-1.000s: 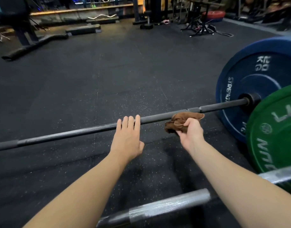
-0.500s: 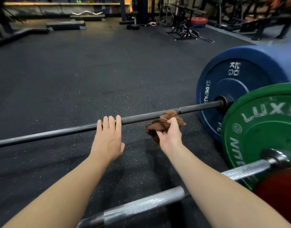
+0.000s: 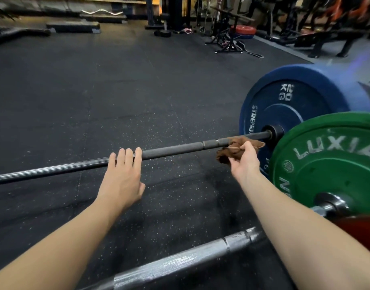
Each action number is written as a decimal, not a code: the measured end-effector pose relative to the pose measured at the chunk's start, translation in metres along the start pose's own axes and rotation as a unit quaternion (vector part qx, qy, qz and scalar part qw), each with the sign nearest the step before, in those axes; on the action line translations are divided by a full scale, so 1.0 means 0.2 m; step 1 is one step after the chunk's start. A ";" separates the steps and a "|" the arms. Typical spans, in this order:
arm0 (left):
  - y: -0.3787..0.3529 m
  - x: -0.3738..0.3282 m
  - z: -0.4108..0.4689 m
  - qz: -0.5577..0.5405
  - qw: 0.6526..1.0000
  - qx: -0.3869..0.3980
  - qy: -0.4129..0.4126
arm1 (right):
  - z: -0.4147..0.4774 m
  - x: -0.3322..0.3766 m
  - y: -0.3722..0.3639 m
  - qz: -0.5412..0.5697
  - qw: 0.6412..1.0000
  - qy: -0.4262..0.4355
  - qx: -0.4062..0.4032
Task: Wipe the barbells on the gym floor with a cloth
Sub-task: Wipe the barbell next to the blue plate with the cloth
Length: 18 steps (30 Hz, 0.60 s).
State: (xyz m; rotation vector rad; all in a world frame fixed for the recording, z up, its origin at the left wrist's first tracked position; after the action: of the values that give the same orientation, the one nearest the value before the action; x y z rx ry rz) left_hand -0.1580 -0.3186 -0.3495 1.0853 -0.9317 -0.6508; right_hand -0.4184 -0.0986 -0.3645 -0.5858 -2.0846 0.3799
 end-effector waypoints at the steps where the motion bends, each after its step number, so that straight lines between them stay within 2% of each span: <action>1: 0.00 0.00 0.00 -0.005 1.000 -0.004 0.000 | 0.03 0.04 0.03 -0.012 1.000 0.007 -0.007; 5: 0.00 0.00 0.01 -0.024 1.000 -0.018 -0.005 | 0.09 0.08 0.12 -0.027 1.000 0.002 0.004; 12: 0.02 -0.01 0.02 -0.055 0.998 -0.038 0.019 | -0.02 -0.22 -0.02 -0.011 0.991 -0.084 0.105; 14: 0.02 -0.01 0.03 -0.058 0.997 -0.036 0.023 | -0.03 -0.29 -0.04 -0.015 0.988 -0.085 0.127; 18: 0.02 -0.01 0.03 -0.060 0.997 -0.041 0.022 | 0.03 -0.25 -0.04 -0.009 0.991 -0.078 0.108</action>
State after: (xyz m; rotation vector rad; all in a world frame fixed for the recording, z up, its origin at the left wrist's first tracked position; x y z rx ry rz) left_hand -0.1640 -0.3168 -0.3449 1.0846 -0.8000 -0.7555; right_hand -0.4014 -0.1325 -0.3992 -0.4194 -2.1600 0.6493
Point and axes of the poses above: each hand's wrist, its own z-axis towards the middle knuckle, its own y-axis out of the back of the hand, x = y × z, the point moved 5 cm from there along z, towards the middle knuckle, and after that the axes turned 4 degrees about -x, right-handed, at the moved point
